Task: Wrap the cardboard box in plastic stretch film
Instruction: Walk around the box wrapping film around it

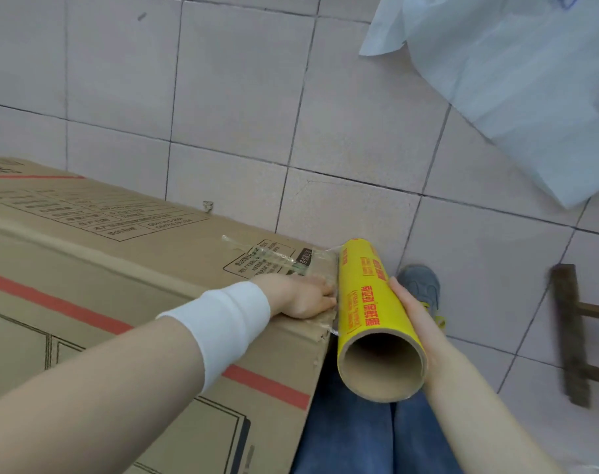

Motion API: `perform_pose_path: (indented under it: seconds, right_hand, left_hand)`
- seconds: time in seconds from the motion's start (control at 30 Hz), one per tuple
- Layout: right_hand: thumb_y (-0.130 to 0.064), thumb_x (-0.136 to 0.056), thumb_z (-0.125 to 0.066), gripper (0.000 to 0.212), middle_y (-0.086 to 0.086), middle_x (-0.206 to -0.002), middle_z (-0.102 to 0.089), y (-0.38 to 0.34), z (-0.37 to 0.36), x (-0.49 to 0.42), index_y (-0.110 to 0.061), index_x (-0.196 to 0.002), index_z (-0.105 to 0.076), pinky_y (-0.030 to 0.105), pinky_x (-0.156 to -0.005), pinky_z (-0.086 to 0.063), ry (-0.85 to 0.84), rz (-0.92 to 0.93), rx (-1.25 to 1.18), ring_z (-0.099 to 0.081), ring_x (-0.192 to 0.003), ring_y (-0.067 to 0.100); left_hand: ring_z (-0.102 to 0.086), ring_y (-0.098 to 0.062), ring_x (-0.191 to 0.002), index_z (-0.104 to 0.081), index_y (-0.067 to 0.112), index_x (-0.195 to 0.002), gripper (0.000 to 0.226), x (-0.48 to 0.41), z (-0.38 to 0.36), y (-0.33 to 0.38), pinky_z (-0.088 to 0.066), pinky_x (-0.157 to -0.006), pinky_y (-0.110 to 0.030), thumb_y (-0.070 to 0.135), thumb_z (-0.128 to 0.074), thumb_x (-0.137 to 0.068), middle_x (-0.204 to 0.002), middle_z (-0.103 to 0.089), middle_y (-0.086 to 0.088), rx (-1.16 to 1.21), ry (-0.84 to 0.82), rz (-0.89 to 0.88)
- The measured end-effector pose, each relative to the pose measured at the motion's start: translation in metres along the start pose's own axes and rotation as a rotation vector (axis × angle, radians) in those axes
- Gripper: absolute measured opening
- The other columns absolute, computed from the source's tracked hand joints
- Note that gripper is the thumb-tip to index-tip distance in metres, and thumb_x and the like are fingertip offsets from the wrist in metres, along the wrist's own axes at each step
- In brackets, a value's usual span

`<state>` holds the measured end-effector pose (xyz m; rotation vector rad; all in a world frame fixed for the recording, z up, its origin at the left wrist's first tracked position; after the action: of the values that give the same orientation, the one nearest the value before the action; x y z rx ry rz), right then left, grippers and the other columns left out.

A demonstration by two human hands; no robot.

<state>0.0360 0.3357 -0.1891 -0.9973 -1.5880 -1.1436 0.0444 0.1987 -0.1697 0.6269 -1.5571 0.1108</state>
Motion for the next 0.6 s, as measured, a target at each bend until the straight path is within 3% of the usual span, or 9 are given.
perform_pose_path:
  seconds: [0.17, 0.27, 0.33, 0.43, 0.53, 0.6]
  right_hand:
    - [-0.048, -0.088, -0.057, 0.064, 0.020, -0.105, -0.066, 0.002, 0.010, 0.007, -0.011, -0.138, -0.043, 0.037, -0.062, -0.053, 0.064, -0.039, 0.183, -0.065, -0.078, 0.032]
    - [-0.045, -0.092, -0.053, 0.058, 0.019, -0.093, -0.064, 0.004, 0.028, 0.002, -0.004, -0.133, -0.047, 0.040, -0.065, -0.049, 0.110, -0.056, 0.271, -0.060, -0.075, 0.032]
    - [-0.041, -0.093, -0.054, 0.055, 0.019, -0.101, -0.064, 0.008, 0.030, -0.002, -0.005, -0.134, -0.044, 0.038, -0.064, -0.048, 0.142, -0.056, 0.322, -0.060, -0.078, 0.032]
    - [-0.042, -0.087, -0.063, 0.077, 0.018, -0.133, -0.054, 0.010, 0.025, -0.016, -0.012, -0.147, -0.026, 0.045, -0.081, -0.052, 0.227, 0.029, 0.412, -0.060, -0.106, 0.037]
    - [-0.063, -0.065, -0.066, 0.114, 0.012, -0.146, -0.041, 0.014, 0.019, -0.024, -0.026, -0.153, -0.003, 0.055, -0.101, -0.043, 0.235, 0.068, 0.487, -0.051, -0.122, 0.040]
    - [-0.062, -0.070, -0.065, 0.108, 0.013, -0.142, -0.045, 0.020, 0.016, -0.015, -0.032, -0.152, -0.002, 0.058, -0.099, -0.044, 0.197, 0.035, 0.435, -0.054, -0.118, 0.039]
  left_hand:
    - [-0.012, -0.021, -0.145, -0.021, 0.011, -0.147, 0.049, 0.011, -0.002, 0.005, -0.010, -0.116, -0.033, 0.030, -0.020, -0.102, -0.157, -0.013, -0.008, -0.021, -0.019, 0.009]
    - [-0.013, -0.022, -0.144, -0.022, 0.009, -0.146, 0.048, 0.011, -0.002, 0.003, -0.010, -0.115, -0.033, 0.029, -0.019, -0.102, -0.157, -0.014, -0.008, 0.005, -0.035, 0.013]
    - [-0.014, -0.021, -0.144, -0.022, 0.010, -0.147, 0.049, 0.010, -0.002, 0.003, -0.010, -0.115, -0.033, 0.029, -0.019, -0.102, -0.157, -0.014, -0.007, 0.015, -0.031, 0.012]
    - [-0.013, -0.021, -0.145, -0.021, 0.012, -0.147, 0.049, 0.011, -0.002, 0.004, -0.010, -0.114, -0.031, 0.031, -0.020, -0.102, -0.157, -0.013, -0.006, 0.018, -0.010, 0.002]
    - [-0.015, -0.020, -0.144, -0.023, 0.013, -0.146, 0.050, 0.014, 0.004, 0.003, -0.012, -0.116, -0.033, 0.034, -0.023, -0.101, -0.157, -0.015, -0.004, 0.029, 0.060, 0.013]
    - [-0.021, -0.021, -0.143, -0.031, 0.012, -0.144, 0.049, 0.022, 0.005, 0.009, -0.017, -0.116, -0.035, 0.036, -0.025, -0.101, -0.155, -0.024, -0.006, 0.024, 0.118, -0.011]
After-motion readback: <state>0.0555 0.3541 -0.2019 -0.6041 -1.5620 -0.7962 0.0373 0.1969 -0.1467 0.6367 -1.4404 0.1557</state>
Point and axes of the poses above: each hand's wrist, its own x-axis away from the middle knuckle, its own z-axis out of the back of the hand, y = z × x, the point moved 10 cm from there along -x, towards the middle knuckle
